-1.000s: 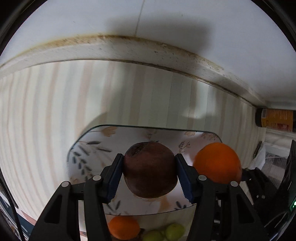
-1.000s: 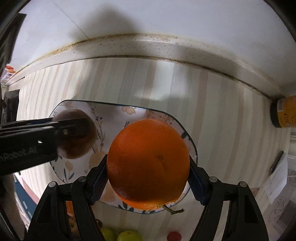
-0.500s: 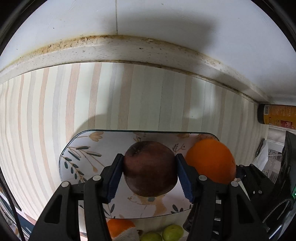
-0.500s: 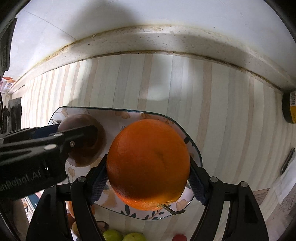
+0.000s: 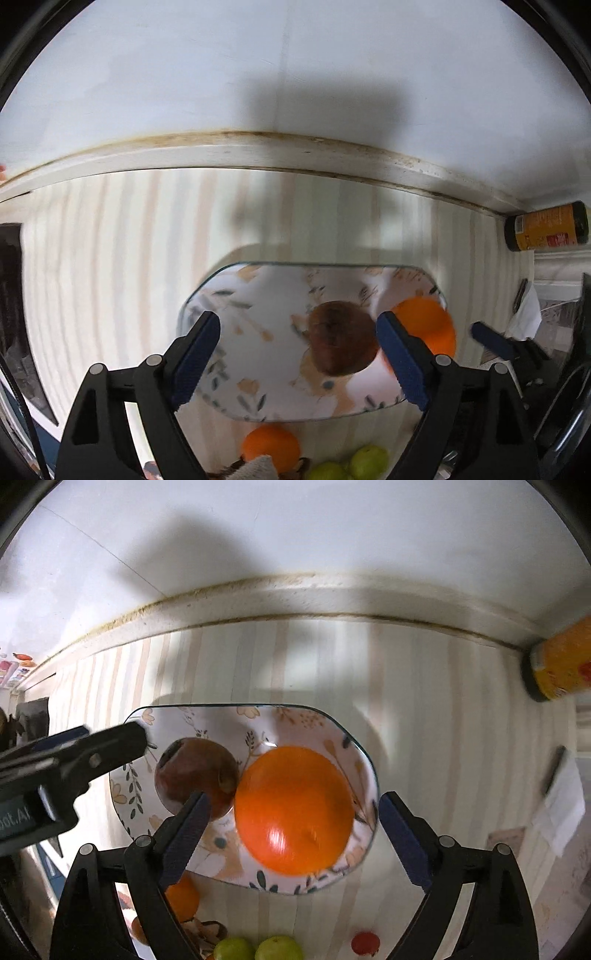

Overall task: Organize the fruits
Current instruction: 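Open both grippers and lift them away from the plate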

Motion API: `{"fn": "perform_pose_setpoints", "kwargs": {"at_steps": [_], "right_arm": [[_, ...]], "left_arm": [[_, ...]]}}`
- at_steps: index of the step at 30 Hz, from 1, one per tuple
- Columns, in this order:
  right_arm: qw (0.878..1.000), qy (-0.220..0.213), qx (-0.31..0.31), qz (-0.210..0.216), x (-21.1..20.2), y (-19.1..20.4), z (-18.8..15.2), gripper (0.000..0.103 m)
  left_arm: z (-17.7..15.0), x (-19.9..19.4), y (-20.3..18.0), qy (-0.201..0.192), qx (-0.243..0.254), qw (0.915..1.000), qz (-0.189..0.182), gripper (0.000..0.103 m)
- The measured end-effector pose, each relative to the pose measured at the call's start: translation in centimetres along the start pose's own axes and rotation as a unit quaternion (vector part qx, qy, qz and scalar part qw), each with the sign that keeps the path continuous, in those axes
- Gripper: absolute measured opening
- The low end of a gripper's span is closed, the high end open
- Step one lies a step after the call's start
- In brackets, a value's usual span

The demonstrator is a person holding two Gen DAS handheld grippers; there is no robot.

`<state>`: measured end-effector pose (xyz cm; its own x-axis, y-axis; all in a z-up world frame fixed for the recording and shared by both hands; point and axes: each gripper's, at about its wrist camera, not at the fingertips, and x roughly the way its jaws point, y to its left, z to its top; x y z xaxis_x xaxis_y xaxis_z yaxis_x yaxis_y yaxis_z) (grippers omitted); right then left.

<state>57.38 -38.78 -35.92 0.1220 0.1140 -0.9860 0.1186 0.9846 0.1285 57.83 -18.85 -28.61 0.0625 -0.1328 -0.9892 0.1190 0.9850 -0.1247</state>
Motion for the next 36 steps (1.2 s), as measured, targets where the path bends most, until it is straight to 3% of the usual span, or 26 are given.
{"fn": "perform_pose_setpoints", "kwargs": {"at_steps": [12,19,36], "right_arm": [[0.997,-0.067,0.009,-0.024,-4.7,3.1,-7.1,0.094],[0.993,-0.112,0.004,-0.038,-8.0,5.5,-12.1,0.094],[0.977,-0.207,0.02,-0.04,-16.9,7.8,-19.9,0.094]], "left_arm": [[-10.3,-6.4,2.0,-0.104,0.021,0.9925,0.06,0.087],[-15.6,-9.5,2.7,-0.158,0.019,0.9848,0.069,0.087],[-23.3,-16.4,3.0,-0.247,0.037,0.9656,0.071,0.087]]}}
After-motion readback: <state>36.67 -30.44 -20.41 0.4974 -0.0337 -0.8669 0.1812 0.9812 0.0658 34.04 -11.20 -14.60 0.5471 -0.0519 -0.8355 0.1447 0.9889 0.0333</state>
